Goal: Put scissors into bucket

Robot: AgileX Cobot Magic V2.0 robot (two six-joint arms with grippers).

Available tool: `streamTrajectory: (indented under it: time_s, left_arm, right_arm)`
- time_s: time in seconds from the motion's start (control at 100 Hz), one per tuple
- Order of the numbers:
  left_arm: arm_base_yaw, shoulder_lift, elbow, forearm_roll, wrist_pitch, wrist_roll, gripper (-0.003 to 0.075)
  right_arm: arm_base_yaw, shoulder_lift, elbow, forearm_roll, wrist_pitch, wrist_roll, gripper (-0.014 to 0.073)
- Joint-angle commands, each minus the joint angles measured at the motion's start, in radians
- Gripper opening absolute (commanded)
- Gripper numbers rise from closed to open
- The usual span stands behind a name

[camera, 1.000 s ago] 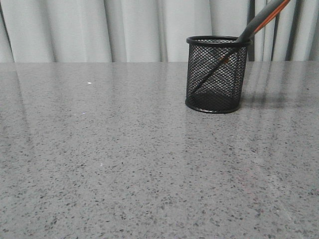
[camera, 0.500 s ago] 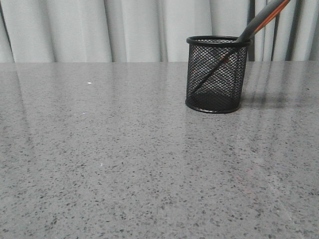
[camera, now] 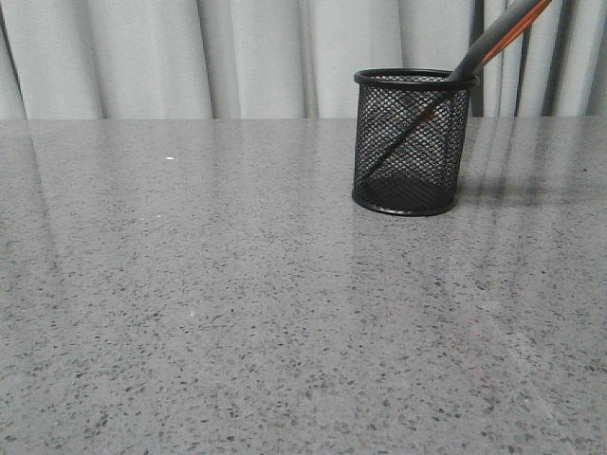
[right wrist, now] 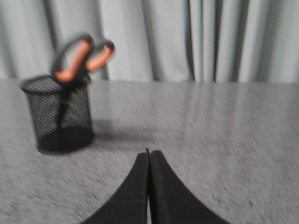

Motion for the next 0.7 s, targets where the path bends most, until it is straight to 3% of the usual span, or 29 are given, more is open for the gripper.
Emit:
streamTrajectory:
  time_s: [0.0,0.22,0.41,0.69]
  left_arm:
    - [-0.001,-0.025,0.029,-0.005,-0.071,-0.002,-0.0021]
    - [-0.001,-0.025,0.029,-0.005,-0.071,-0.002,-0.0021]
    - [-0.001,-0.025,0.029,-0.005,-0.071,-0.002,-0.0021]
    - [-0.001,-0.025,0.029,-0.005,-0.071,-0.002,-0.0021]
  right_arm:
    - [-0.035,-0.017,0.025,-0.026,-0.134,0.004,-0.0065]
    - [-0.053,-0.017,0.052,-0.099,-0.145,0.006,-0.0065]
    - [-0.053,-0.017,0.052,-0.102,-0.037,0.006,-0.0065]
    - [-0.053,-0.017,0.052,-0.110,-0.033,0.006,-0.0065]
